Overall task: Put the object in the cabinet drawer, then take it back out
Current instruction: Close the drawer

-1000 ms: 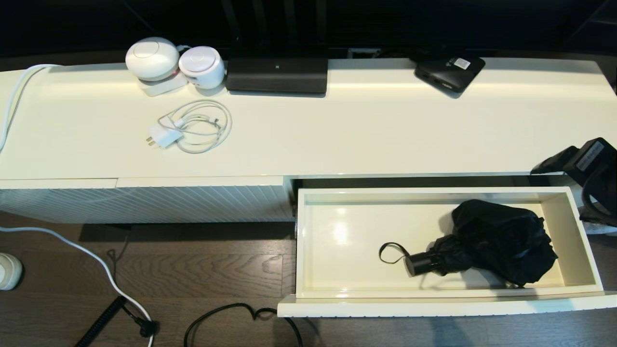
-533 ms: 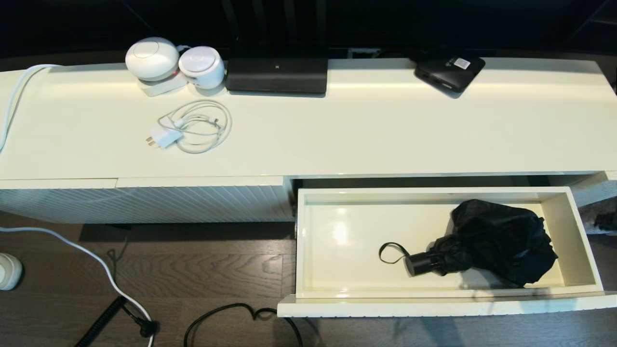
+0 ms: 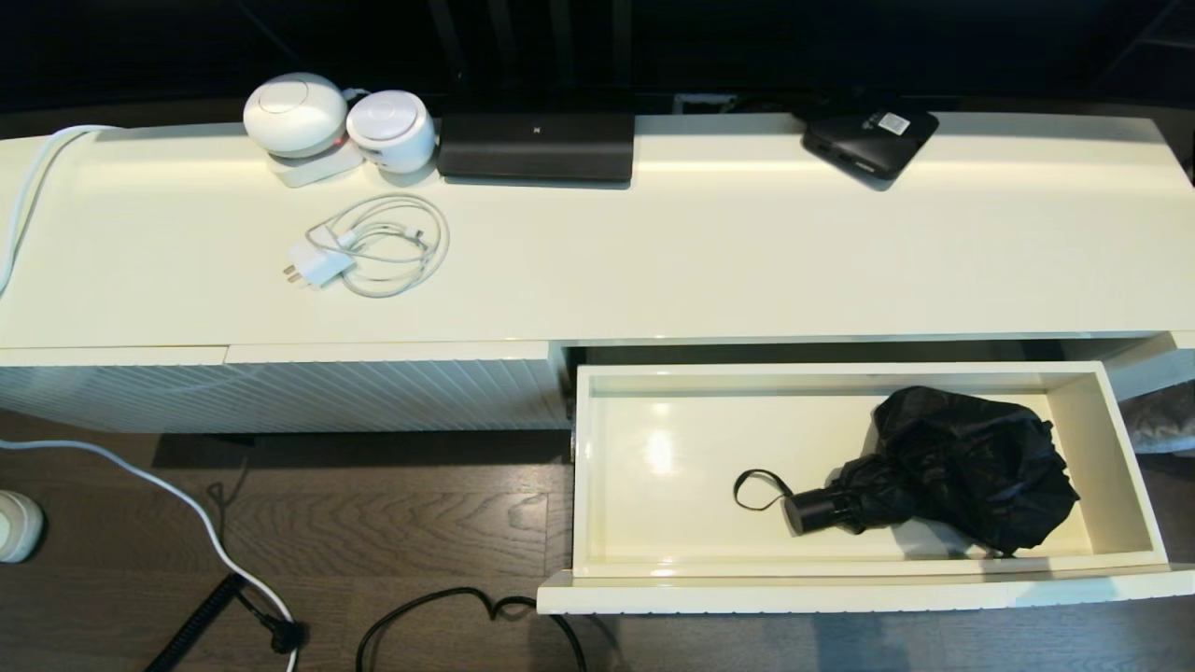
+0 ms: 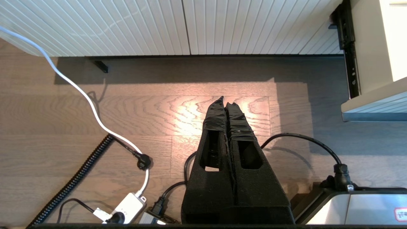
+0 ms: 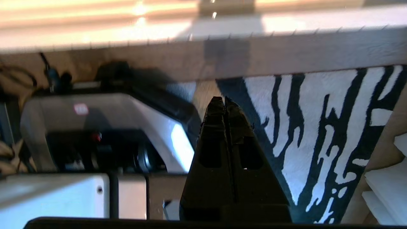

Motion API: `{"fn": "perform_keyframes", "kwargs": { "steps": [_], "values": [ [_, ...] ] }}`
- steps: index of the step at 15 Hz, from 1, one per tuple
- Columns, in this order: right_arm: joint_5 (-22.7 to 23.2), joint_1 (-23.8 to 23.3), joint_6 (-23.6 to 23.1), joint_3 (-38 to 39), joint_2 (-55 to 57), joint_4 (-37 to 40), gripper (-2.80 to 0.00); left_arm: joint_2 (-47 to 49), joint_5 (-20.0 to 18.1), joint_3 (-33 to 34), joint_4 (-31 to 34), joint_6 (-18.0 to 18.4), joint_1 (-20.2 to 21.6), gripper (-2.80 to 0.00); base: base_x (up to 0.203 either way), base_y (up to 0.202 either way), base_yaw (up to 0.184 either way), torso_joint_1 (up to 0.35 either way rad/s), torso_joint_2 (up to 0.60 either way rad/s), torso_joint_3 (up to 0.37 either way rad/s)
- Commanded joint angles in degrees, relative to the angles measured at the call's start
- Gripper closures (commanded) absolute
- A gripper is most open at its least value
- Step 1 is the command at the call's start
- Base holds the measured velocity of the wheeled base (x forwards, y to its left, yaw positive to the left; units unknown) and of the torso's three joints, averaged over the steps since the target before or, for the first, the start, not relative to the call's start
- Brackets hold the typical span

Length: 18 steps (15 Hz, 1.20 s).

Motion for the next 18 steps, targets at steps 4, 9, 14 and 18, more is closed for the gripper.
{"fn": "perform_keyframes", "kwargs": {
  "steps": [4,9,14,18],
  "values": [
    [4.4,-0.3,-2.3,11.1,-6.7,-4.4,0.0,0.0,0.0,0.0,0.0,0.0,0.0,0.0,0.0,0.0,0.0,0.0,0.0,0.0],
    [11.3,0.3,-12.1,22.7,-6.4,-16.8,0.0,0.0,0.0,0.0,0.0,0.0,0.0,0.0,0.0,0.0,0.0,0.0,0.0,0.0],
    [19.0,1.4,-14.5,28.5,1.8,-34.9,0.0,0.0,0.0,0.0,0.0,0.0,0.0,0.0,0.0,0.0,0.0,0.0,0.0,0.0],
    [18.9,3.2,-16.3,31.9,7.7,-41.2,0.0,0.0,0.0,0.0,0.0,0.0,-0.1,0.0,0.0,0.0,0.0,0.0,0.0,0.0]
  ]
}}
